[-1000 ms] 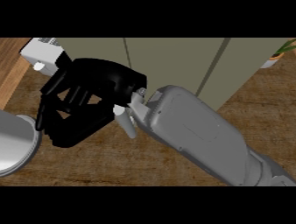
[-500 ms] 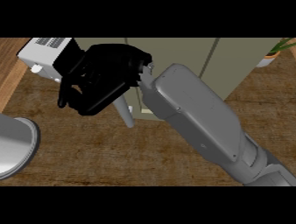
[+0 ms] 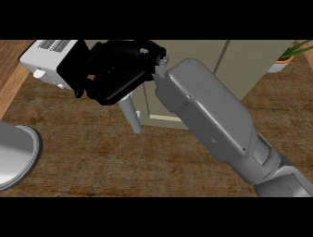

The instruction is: Pick up the wine, place it into the cabinet and close the cabinet

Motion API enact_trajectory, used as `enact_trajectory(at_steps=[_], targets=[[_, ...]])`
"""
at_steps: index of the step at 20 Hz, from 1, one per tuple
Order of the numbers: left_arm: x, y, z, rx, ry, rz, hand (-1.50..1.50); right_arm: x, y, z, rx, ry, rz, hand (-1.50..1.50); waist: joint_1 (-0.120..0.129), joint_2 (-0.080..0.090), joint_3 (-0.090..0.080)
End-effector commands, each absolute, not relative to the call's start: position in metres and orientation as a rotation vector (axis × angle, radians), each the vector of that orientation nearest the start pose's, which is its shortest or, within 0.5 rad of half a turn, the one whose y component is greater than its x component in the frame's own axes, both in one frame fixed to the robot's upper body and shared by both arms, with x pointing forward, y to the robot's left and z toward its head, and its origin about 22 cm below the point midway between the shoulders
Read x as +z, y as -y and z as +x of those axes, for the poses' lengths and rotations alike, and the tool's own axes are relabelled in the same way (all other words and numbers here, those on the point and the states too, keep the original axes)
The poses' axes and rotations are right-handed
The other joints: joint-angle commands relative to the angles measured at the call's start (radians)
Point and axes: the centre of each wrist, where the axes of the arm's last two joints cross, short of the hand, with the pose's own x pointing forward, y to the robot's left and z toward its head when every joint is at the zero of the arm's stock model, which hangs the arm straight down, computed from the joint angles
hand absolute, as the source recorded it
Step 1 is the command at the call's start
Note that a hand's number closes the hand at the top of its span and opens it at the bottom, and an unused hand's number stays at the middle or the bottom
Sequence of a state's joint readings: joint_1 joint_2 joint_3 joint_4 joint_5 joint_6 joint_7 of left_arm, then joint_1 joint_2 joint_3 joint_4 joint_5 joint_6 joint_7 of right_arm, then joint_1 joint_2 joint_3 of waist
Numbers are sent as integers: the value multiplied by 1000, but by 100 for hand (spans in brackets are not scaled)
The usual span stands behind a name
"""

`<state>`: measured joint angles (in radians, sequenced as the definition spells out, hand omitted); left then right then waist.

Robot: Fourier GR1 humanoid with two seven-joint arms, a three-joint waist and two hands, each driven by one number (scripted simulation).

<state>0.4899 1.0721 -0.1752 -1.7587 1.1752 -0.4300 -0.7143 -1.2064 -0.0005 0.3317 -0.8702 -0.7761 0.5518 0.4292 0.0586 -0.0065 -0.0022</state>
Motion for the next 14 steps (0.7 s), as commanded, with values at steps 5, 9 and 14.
enact_trajectory(at_steps=[5,9,14], targets=[[71,-438,133,115,1868,-390,-150,199,61,432,793,1350,831,150,4,25,-1],[78,-431,140,91,1874,-386,-150,216,88,440,704,1457,751,150,-8,25,1],[84,-426,147,43,1883,-400,-150,210,78,439,703,1478,739,150,-1,28,0]])
